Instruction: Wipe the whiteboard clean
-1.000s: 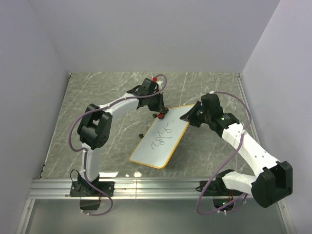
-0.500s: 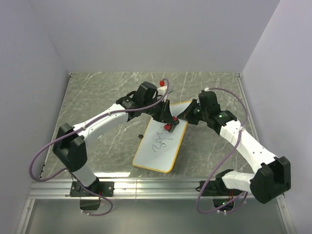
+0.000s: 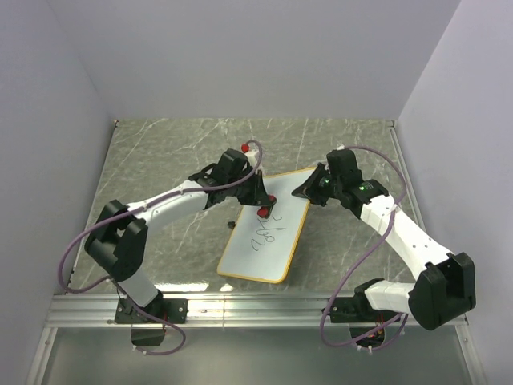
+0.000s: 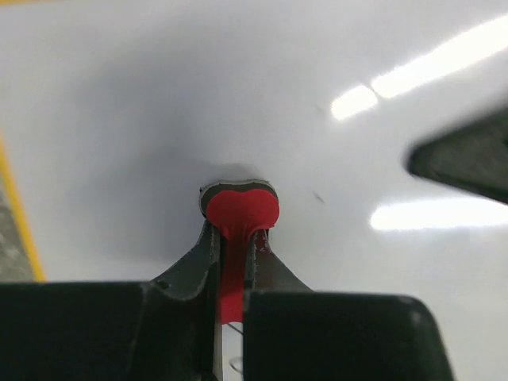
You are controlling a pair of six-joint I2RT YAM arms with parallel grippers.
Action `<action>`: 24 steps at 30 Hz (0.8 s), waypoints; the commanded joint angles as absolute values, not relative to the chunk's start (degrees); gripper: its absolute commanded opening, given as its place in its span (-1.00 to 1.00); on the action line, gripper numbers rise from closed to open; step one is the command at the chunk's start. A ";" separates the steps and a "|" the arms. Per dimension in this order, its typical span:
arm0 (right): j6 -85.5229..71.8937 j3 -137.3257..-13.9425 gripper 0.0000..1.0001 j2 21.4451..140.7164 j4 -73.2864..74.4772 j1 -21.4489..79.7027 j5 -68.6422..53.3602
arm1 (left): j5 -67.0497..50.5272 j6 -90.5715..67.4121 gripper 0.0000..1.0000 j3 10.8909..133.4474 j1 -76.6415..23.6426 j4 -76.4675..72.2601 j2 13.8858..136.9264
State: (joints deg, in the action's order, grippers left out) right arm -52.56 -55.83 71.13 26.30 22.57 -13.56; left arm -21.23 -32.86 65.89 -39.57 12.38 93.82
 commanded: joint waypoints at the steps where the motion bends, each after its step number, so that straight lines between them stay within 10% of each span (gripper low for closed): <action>1: -47.99 -56.87 -1.00 71.72 27.25 23.56 -10.11 | -13.63 -35.59 -0.99 63.28 -39.56 11.08 101.41; 24: -47.11 -58.80 -1.00 74.88 28.65 23.38 -6.86 | -11.61 -45.87 -0.99 64.60 -55.72 15.03 79.55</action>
State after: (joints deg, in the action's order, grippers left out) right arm -51.92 -57.34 72.62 27.11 23.00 -14.39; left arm -11.57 -41.56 64.23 -53.93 13.43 81.32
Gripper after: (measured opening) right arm 0.104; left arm 0.089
